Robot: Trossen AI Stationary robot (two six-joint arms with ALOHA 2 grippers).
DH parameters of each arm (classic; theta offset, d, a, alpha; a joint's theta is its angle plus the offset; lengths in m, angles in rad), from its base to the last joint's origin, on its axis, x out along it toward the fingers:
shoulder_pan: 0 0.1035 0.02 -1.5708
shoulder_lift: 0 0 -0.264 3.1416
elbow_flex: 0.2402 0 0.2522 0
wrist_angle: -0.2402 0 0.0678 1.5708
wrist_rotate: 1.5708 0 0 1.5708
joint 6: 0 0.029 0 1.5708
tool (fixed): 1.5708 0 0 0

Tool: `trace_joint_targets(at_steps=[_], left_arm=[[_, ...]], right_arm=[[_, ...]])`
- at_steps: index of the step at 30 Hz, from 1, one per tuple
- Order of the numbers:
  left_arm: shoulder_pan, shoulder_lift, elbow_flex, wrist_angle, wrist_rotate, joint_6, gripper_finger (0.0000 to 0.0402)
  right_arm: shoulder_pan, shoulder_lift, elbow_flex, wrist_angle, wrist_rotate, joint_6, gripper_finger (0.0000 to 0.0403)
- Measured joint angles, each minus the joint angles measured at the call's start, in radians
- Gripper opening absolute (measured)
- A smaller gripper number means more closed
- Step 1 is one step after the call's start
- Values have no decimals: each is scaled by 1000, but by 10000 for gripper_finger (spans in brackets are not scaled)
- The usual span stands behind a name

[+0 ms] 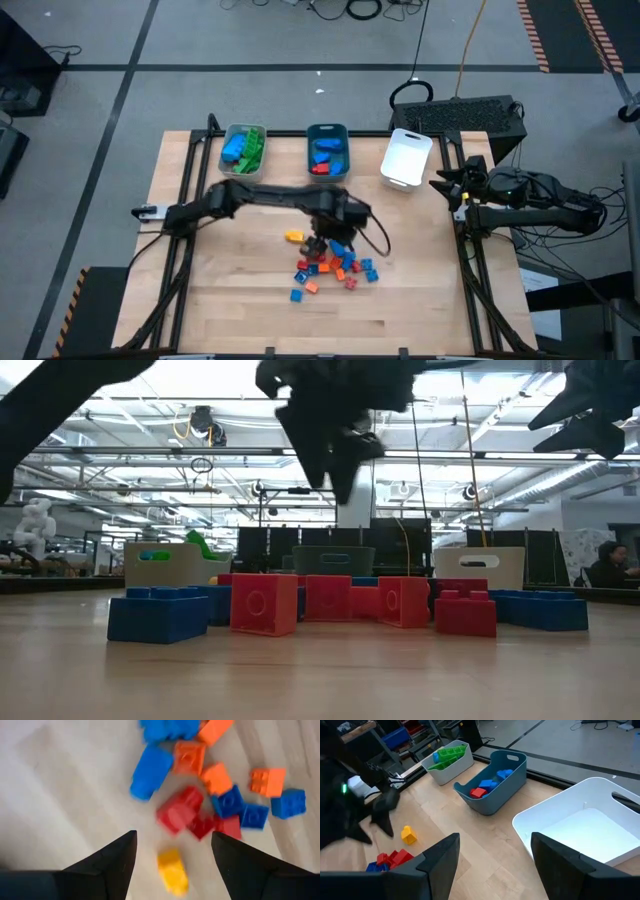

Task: Sort blocks by size
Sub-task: Put the blue 1 stud game piece into the blue bin

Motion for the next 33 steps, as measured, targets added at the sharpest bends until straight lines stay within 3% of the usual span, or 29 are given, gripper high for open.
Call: trace_joint_targets(at_steps=[4, 8, 12, 16, 20, 33], left_arm=[[36, -164, -193, 10, 19, -60, 257], [47, -410, -524, 138, 13, -154, 257], [21, -623, -811, 416, -136, -287, 257], [-24, -674, -961, 768, -163, -360, 257], [-75, -595, -990, 966, -165, -296, 257], [-73, -334, -743, 963, -132, -83, 257]], right_arm=[[0, 0, 0, 0, 0, 0, 238], [0, 0, 0, 0, 0, 0, 238], [0, 0, 0, 0, -1, 0, 238], [0, 0, 0, 0, -1, 0, 238], [0, 0, 0, 0, -1, 0, 238], [0, 0, 0, 1, -1, -2, 238]])
